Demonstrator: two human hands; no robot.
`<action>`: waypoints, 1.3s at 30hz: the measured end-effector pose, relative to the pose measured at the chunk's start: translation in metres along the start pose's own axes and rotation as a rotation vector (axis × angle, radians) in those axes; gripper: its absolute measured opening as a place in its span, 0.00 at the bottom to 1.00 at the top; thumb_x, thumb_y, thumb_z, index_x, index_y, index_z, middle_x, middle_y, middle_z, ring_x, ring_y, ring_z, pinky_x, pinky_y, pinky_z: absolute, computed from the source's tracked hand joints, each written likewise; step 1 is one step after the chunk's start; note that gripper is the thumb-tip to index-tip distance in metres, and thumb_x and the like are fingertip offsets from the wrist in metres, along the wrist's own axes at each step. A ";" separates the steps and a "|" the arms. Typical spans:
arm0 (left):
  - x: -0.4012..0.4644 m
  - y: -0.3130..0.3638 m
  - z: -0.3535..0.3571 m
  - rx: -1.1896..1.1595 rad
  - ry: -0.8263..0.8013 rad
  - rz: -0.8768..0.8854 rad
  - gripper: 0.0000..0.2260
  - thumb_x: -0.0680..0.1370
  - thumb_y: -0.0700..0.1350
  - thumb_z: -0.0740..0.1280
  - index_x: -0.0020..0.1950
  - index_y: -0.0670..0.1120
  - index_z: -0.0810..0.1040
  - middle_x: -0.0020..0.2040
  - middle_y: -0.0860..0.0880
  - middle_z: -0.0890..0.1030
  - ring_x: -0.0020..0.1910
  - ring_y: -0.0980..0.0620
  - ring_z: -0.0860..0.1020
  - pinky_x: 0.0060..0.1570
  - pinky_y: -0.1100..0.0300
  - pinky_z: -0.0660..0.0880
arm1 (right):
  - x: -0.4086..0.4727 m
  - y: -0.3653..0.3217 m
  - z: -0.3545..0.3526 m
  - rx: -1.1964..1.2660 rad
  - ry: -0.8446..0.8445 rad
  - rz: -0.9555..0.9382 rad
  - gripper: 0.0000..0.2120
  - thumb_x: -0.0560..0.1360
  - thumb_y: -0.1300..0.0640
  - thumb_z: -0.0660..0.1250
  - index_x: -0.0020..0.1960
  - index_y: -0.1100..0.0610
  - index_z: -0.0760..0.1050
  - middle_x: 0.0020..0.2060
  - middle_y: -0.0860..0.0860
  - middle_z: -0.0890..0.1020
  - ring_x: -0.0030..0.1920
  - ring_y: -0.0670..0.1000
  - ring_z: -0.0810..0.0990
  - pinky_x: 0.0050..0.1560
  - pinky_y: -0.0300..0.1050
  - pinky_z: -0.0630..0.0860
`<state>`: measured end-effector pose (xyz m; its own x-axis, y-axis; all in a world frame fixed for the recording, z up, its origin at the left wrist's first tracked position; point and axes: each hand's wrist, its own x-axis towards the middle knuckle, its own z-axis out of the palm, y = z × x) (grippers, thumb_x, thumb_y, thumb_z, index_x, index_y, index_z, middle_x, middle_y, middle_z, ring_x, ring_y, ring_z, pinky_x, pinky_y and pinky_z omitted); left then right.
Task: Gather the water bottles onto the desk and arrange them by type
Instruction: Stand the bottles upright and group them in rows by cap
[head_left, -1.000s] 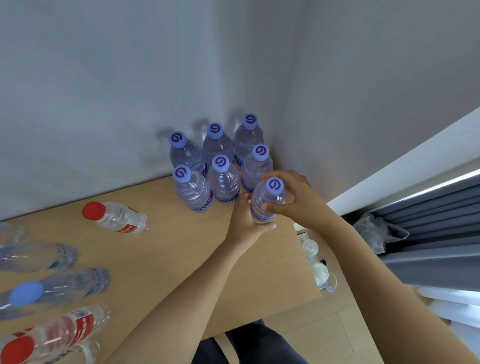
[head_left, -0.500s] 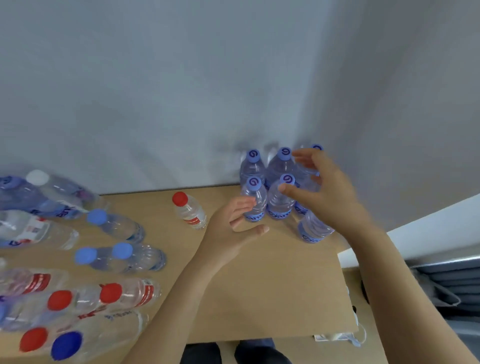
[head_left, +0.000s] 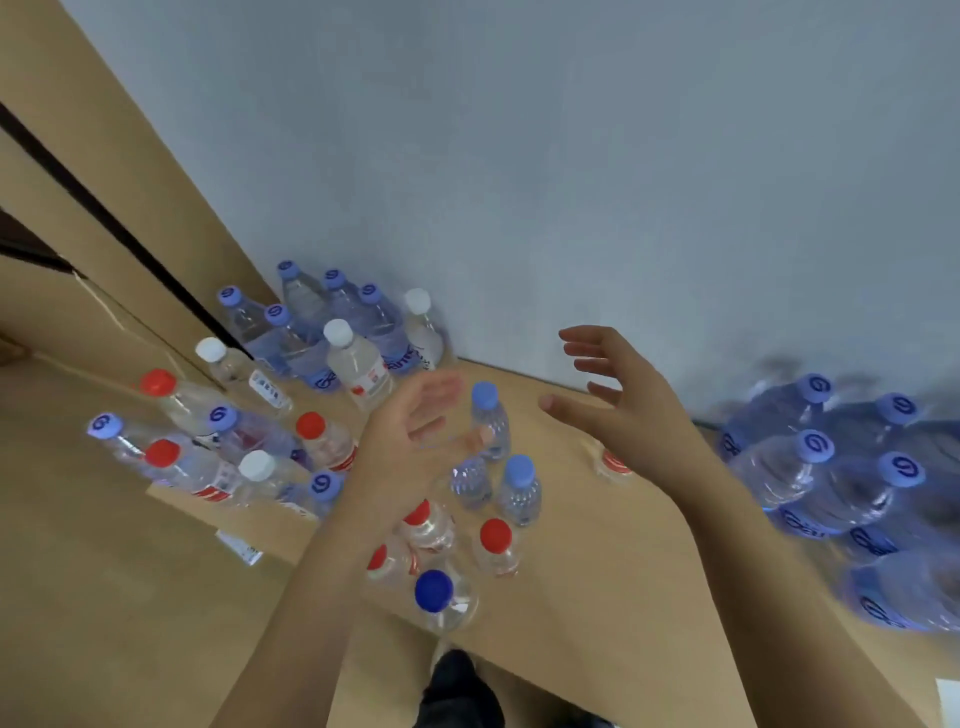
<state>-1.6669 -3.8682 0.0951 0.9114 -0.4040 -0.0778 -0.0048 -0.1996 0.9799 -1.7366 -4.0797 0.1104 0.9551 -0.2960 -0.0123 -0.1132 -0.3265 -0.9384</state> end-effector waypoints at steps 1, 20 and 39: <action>-0.001 -0.003 -0.016 -0.001 0.032 -0.003 0.22 0.65 0.46 0.79 0.57 0.57 0.77 0.56 0.61 0.83 0.59 0.62 0.79 0.62 0.61 0.74 | 0.007 -0.004 0.015 0.004 -0.027 -0.006 0.25 0.71 0.53 0.76 0.64 0.41 0.71 0.60 0.38 0.76 0.62 0.38 0.74 0.62 0.39 0.72; -0.032 -0.077 -0.223 -0.061 0.399 -0.116 0.21 0.67 0.43 0.79 0.57 0.53 0.79 0.58 0.56 0.82 0.60 0.61 0.79 0.56 0.66 0.75 | 0.082 -0.056 0.246 -0.052 -0.421 -0.042 0.27 0.72 0.55 0.76 0.67 0.46 0.70 0.62 0.41 0.75 0.62 0.42 0.73 0.65 0.44 0.72; -0.044 -0.129 -0.272 -0.118 0.490 -0.228 0.20 0.69 0.41 0.79 0.56 0.55 0.78 0.53 0.63 0.82 0.57 0.64 0.79 0.55 0.71 0.74 | 0.141 -0.027 0.384 -0.383 -0.593 -0.029 0.24 0.69 0.55 0.78 0.61 0.56 0.72 0.48 0.45 0.77 0.46 0.46 0.75 0.47 0.29 0.68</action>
<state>-1.5942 -3.5818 0.0225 0.9690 0.1060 -0.2230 0.2351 -0.1206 0.9645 -1.4941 -3.7679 0.0014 0.9349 0.2216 -0.2773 -0.0694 -0.6519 -0.7551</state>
